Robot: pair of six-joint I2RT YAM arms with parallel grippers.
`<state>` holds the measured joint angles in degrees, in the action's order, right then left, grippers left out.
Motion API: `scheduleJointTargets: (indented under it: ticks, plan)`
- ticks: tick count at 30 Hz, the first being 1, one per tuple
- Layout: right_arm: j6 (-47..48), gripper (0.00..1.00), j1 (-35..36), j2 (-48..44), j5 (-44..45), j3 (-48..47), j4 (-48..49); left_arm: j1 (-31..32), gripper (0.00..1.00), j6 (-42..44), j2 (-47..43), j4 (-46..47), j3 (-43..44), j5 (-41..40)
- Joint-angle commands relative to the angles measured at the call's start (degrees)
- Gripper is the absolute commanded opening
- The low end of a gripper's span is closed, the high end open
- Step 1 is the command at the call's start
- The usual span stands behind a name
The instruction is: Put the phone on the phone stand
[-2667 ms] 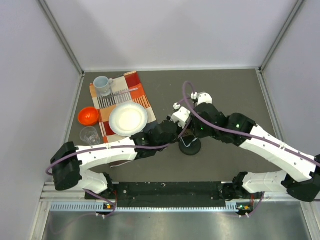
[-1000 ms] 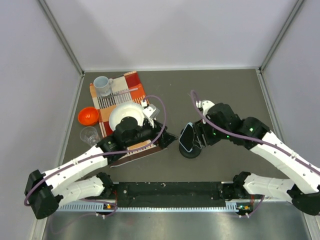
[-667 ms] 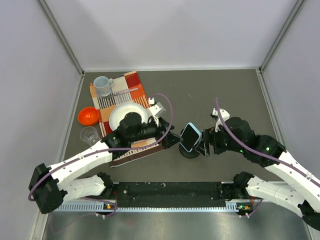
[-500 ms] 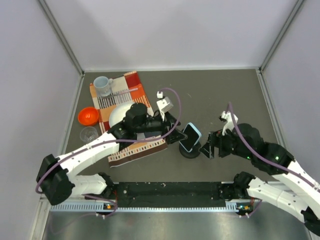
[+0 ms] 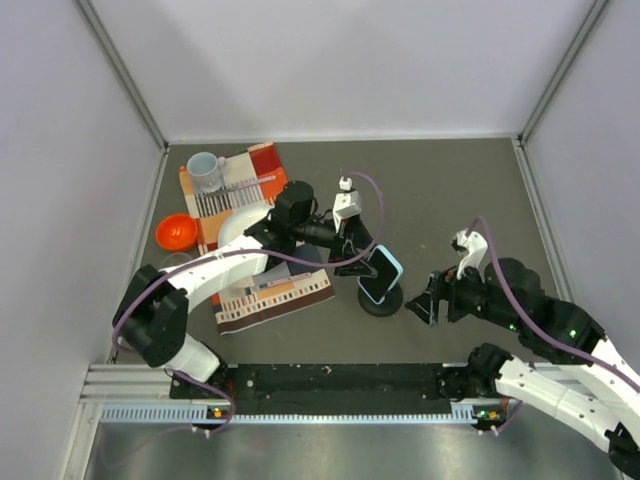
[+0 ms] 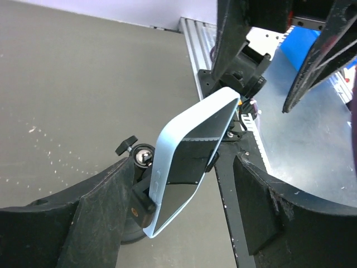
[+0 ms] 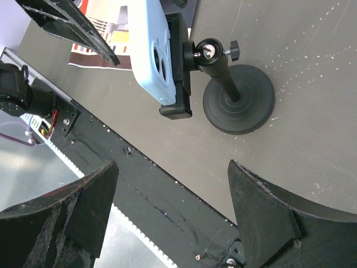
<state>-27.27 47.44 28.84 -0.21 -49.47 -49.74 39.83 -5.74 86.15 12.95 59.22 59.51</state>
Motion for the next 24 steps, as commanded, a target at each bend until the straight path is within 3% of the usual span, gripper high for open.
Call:
scheduleJointTargets:
  ticks: [1,7,16,24]
  plan:
    - [2.0,0.79,-0.4,-0.5,-0.9,0.3,0.8,-0.3,0.74,1.0,0.9,12.4,1.9,9.4]
    - [2.4,0.79,-0.4,0.9,-0.7,0.2,0.9,-0.1,0.65,-15.4,5.8,33.3,-0.2,14.9]
    - [2.1,0.79,-0.4,0.3,-1.6,0.2,0.9,0.3,0.60,-17.7,10.7,32.8,3.9,19.8]
    - [2.4,0.79,-0.4,0.4,-1.4,0.4,0.8,0.5,0.44,-20.4,13.9,34.0,6.0,22.2]
